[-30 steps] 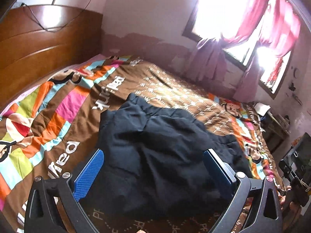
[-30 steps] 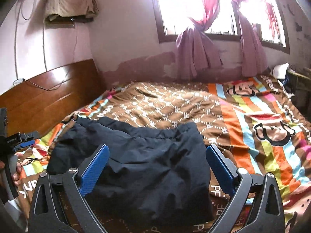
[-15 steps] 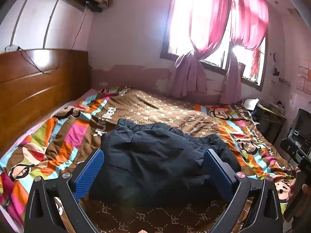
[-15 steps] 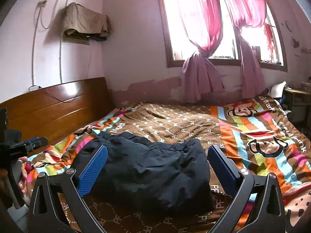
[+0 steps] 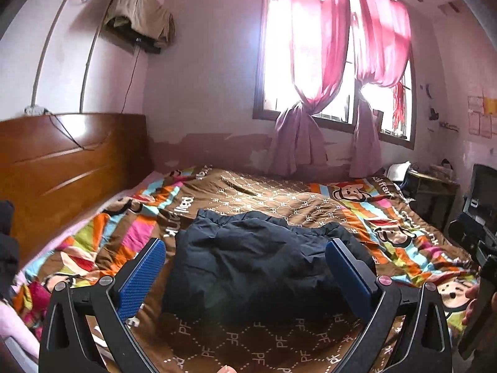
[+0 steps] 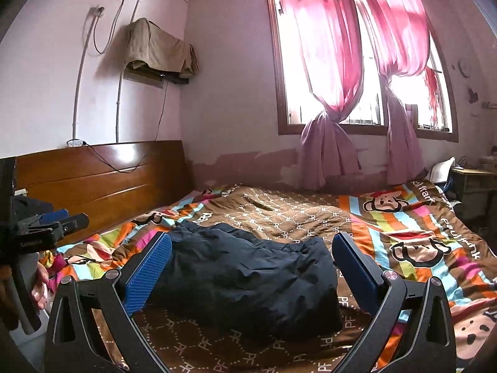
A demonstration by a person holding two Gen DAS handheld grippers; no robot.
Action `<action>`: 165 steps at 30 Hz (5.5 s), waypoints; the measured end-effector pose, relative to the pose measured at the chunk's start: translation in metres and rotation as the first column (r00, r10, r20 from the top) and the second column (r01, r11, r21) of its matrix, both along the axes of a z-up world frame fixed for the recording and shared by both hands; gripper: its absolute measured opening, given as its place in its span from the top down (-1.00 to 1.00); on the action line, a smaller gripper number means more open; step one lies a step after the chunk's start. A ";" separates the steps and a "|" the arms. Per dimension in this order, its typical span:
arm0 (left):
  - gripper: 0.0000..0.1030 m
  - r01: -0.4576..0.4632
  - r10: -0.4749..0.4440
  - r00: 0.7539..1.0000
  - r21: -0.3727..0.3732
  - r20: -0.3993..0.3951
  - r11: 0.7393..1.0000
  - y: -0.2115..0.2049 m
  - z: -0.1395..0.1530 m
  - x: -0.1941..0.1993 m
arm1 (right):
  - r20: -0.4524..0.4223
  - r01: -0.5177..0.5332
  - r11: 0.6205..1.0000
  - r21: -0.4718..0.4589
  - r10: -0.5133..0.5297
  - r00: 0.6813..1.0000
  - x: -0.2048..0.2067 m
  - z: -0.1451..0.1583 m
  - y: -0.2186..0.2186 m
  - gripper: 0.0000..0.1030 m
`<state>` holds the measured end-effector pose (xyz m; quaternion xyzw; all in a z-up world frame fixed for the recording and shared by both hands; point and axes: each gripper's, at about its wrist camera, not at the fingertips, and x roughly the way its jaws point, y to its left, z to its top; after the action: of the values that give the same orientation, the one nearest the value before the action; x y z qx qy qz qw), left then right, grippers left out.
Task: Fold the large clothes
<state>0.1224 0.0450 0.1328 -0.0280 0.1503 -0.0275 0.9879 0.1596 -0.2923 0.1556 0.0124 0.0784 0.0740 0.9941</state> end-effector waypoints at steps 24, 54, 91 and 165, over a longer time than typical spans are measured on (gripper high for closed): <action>-1.00 -0.018 0.017 1.000 0.067 0.015 0.998 -0.015 -0.028 -0.085 | 0.012 0.003 0.999 0.040 -0.004 1.000 -0.073 -0.027 0.005 -0.98; -1.00 -0.051 0.054 0.998 0.078 -0.043 0.996 -0.013 -0.108 -0.096 | -0.126 0.061 0.998 -0.006 -0.061 0.990 -0.068 -0.112 0.015 -0.98; -1.00 -0.051 0.059 0.995 0.091 -0.086 0.994 -0.012 -0.123 -0.095 | -0.187 0.068 0.998 -0.008 -0.068 0.980 -0.060 -0.130 0.016 -0.98; -1.00 -0.052 0.059 0.994 0.086 -0.089 0.995 -0.013 -0.124 -0.096 | -0.188 0.074 0.997 -0.006 -0.073 0.979 -0.061 -0.130 0.017 -0.98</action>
<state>0.0264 0.0323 0.0089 0.0082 0.1955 0.0075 0.9807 0.0982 -0.2756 0.0252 0.0226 0.1712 0.0358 0.9843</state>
